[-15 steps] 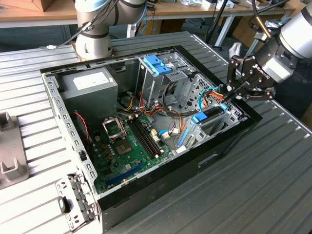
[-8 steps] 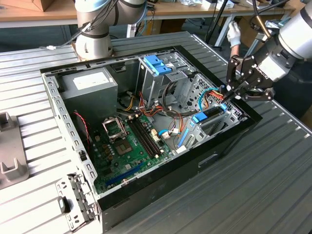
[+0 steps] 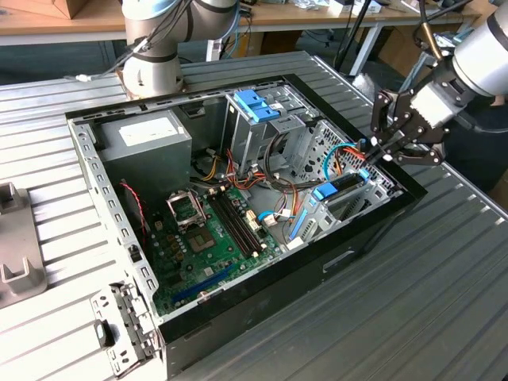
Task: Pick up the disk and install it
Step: 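Insert the first disk wire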
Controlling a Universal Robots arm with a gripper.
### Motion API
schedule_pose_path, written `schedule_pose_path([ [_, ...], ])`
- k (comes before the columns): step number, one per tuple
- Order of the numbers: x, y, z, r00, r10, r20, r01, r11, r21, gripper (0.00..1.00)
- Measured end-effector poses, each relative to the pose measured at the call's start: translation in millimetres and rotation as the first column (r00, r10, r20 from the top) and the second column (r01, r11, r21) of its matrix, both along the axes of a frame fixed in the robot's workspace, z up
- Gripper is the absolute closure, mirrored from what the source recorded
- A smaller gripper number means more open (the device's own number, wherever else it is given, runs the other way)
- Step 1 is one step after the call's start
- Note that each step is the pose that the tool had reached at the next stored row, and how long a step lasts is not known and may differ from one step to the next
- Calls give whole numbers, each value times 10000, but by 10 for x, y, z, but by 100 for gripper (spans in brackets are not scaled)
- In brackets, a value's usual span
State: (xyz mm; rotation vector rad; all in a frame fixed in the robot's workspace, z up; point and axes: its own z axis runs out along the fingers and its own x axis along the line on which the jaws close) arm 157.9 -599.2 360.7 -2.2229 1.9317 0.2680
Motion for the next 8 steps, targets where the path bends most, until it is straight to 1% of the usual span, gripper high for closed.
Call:
schedule_pose_path([
  [1,0,0,-1,9994,-359,1,359,9994,-1,83],
  [2,0,0,-2,9984,-565,0,565,9984,-1,83],
  [4,0,0,-2,9964,-845,0,845,9964,-2,83],
  [6,-9,0,-2,9957,-927,0,927,9957,-4,83],
  [8,-59,0,-3,9957,-926,4,926,9957,-3,83],
])
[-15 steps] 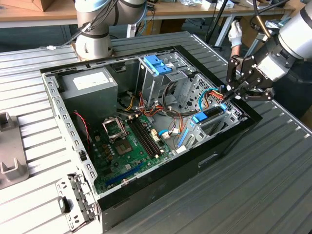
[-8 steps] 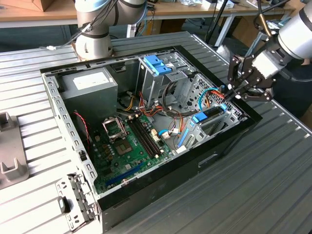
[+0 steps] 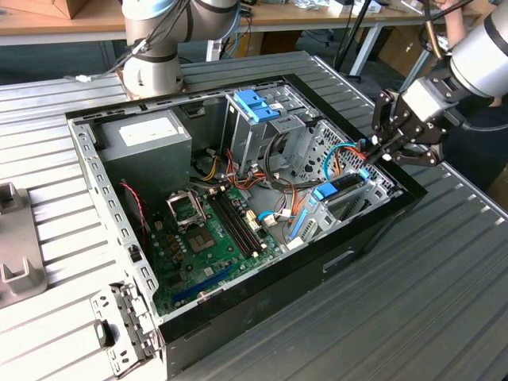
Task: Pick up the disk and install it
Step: 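Insert the first disk wire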
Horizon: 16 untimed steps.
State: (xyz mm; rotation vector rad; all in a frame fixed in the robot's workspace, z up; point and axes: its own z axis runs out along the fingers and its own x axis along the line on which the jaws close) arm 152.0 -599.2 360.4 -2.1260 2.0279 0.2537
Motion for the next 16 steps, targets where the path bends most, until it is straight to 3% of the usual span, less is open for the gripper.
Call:
schedule_pose_path([
  [5,-118,0,-13,10000,-70,4,70,10000,-16,83],
  [13,-158,0,-64,9984,-562,10,562,9983,-150,83],
  [14,-348,0,-78,9961,-877,21,877,9960,-183,83],
  [15,-404,24,-106,9936,-1124,100,1129,9908,-746,83],
  [16,-404,131,-106,9936,-1121,144,1130,9871,-1134,83],
])
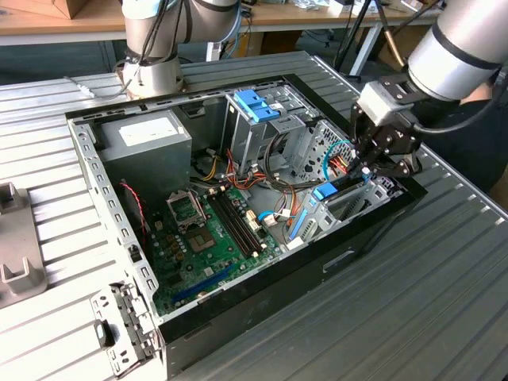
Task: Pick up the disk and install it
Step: 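Insert the first disk wire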
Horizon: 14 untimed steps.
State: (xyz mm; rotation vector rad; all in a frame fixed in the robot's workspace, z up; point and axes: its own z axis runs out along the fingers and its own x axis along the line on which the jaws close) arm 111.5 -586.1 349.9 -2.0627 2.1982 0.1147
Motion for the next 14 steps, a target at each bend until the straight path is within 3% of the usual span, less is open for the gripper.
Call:
schedule_pose_path([
  [1,0,95,0,10000,0,-1,0,9998,-221,83],
  [2,1,121,0,10000,1,-1,-1,9997,-258,83],
  [4,1,153,-1,10000,1,0,-1,9994,-344,83],
  [6,5,163,-1,10000,-1,0,1,9988,-498,83],
  [8,15,170,1,10000,0,-1,-1,9975,-708,83],
  [10,26,185,-1,10000,0,-1,-1,9968,-795,83],
  [14,27,231,-1,10000,0,0,0,9968,-803,83],
])
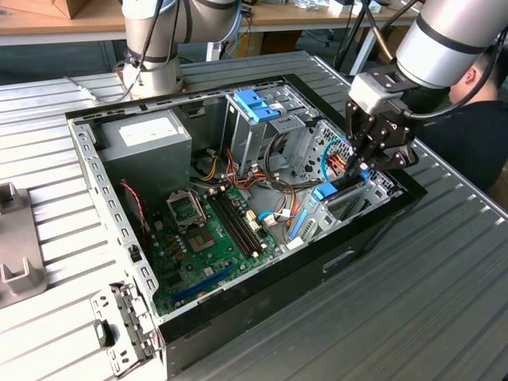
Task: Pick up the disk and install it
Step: 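Insert the first disk wire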
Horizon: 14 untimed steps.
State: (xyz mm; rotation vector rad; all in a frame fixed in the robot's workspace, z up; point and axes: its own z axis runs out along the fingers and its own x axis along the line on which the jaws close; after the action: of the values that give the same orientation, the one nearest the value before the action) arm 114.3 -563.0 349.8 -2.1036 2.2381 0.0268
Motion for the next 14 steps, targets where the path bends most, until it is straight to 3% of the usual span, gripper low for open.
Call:
schedule_pose_path([
  [6,3,15,-1,10000,0,-14,0,10000,-2,83],
  [7,5,16,-4,9999,-1,-116,1,10000,0,83],
  [8,8,15,-8,9996,-3,-277,3,10000,1,83],
  [9,9,15,-9,9992,-3,-388,3,10000,-1,83],
  [12,14,15,-15,9982,-4,-606,4,10000,-2,83],
  [14,35,15,-21,9957,-4,-932,4,10000,-2,83],
])
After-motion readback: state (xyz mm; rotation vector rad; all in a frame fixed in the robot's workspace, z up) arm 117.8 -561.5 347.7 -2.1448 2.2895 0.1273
